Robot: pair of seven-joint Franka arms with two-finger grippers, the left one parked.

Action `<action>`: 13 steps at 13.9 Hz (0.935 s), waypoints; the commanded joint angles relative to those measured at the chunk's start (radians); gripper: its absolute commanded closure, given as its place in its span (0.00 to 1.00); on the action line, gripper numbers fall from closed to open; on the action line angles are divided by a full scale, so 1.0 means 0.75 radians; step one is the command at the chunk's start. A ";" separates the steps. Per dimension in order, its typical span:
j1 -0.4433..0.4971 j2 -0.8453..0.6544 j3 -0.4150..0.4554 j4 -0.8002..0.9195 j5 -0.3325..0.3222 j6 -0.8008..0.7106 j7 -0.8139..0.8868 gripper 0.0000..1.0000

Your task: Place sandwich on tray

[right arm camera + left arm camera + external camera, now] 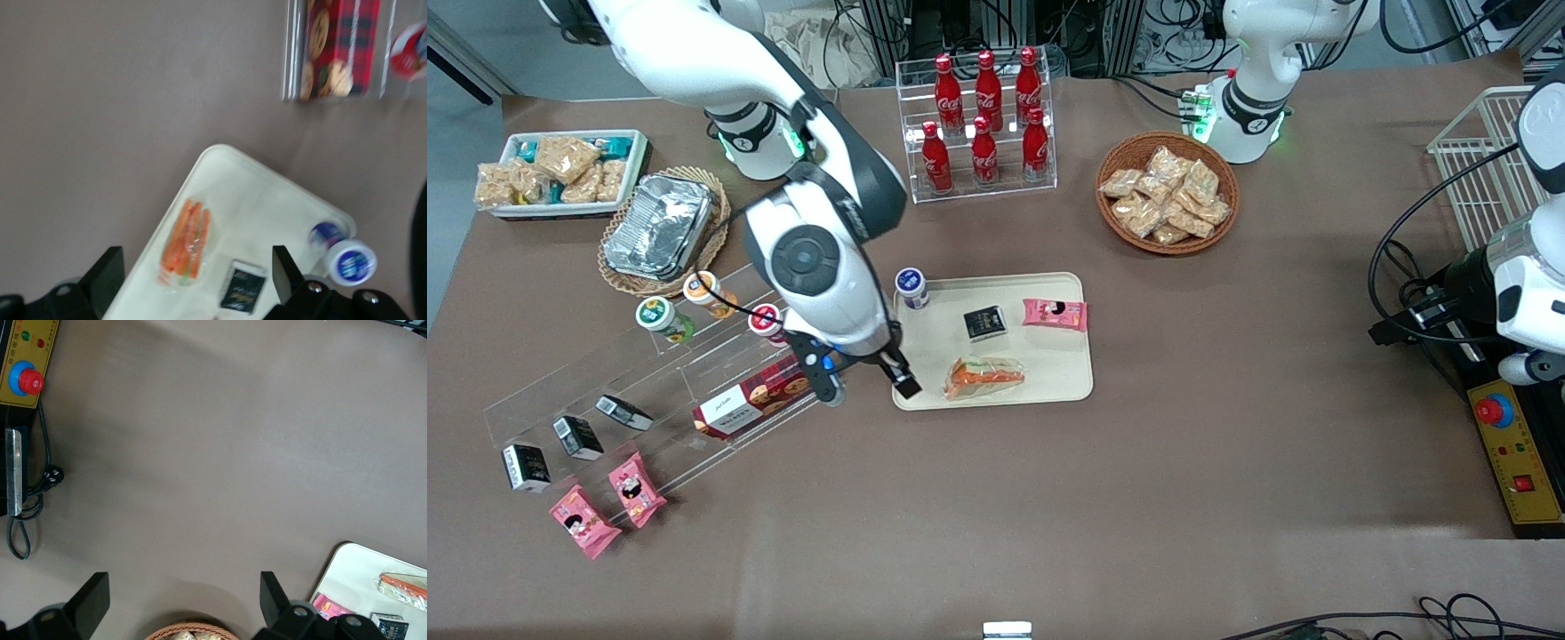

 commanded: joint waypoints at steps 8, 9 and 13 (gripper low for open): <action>-0.321 -0.439 0.011 -0.259 0.028 -0.228 -1.200 0.01; -0.356 -0.456 0.011 -0.257 0.028 -0.245 -1.309 0.01; -0.471 -0.521 -0.004 -0.245 0.010 -0.251 -1.653 0.01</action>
